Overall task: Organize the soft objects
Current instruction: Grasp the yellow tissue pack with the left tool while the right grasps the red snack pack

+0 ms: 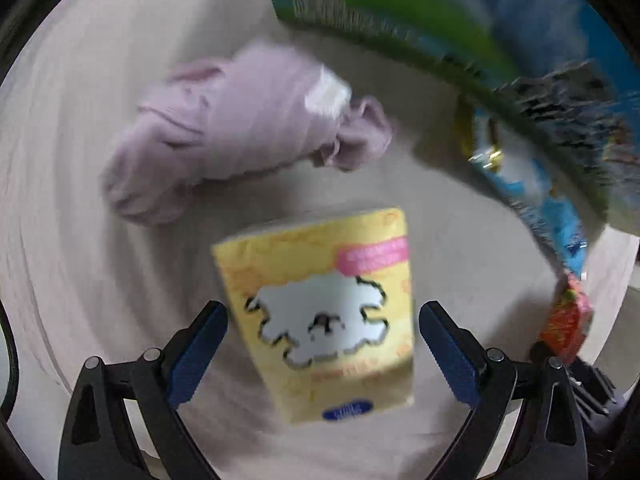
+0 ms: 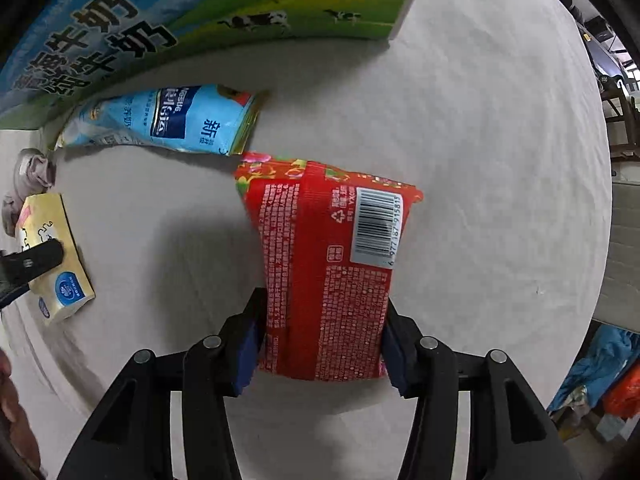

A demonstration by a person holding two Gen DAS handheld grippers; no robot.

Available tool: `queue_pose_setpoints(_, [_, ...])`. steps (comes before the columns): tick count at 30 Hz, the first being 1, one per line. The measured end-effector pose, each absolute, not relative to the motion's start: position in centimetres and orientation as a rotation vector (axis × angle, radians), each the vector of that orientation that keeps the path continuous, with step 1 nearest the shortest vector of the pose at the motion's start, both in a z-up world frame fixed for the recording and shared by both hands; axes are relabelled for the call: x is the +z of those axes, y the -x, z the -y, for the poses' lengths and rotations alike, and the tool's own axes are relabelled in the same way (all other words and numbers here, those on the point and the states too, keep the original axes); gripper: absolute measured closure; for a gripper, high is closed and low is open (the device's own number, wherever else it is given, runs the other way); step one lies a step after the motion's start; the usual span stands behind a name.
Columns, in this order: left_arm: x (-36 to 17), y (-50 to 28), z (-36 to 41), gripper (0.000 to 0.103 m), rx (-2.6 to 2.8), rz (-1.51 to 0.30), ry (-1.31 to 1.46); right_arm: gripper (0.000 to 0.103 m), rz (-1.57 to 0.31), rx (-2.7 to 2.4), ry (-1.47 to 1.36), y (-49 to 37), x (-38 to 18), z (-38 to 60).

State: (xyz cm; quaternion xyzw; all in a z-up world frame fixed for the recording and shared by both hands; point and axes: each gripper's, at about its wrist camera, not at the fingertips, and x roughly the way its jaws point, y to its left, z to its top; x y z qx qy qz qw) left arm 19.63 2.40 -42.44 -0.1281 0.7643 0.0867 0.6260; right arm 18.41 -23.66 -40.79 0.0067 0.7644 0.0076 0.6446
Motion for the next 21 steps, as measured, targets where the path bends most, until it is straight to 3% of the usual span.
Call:
queue_pose_setpoints(3, [-43.5, -19.7, -1.6, 0.0, 0.19, -1.758, 0.245, 0.048, -1.754, 0.022, -0.012, -19.8, -40.8, 23.1])
queue_pose_setpoints(14, [-43.9, -21.6, -1.3, 0.001, 0.222, -1.779, 0.292, 0.05, -1.775, 0.002, 0.001, -24.9, -40.6, 21.8])
queue_pose_setpoints(15, [-43.8, -21.5, -1.1, 0.005, 0.22, -1.77, 0.281, 0.051, -1.773, 0.002, 0.0, -24.5, -41.3, 21.2])
queue_pose_setpoints(17, [-42.4, -20.7, -2.4, 0.022, 0.209, -1.741, 0.26, 0.053, -1.772, 0.007, -0.017, -24.0, -40.9, 20.9])
queue_pose_setpoints(18, [-41.7, -20.5, -2.0, 0.039, 0.2, -1.715, 0.232, 0.053, -1.775, 0.011, -0.021, -23.9, -41.2, 21.0])
queue_pose_setpoints(21, [-40.9, -20.2, -0.8, 0.041, 0.145, -1.69, 0.207, 0.054, -1.766, 0.02, -0.005, -23.5, -41.0, 21.0])
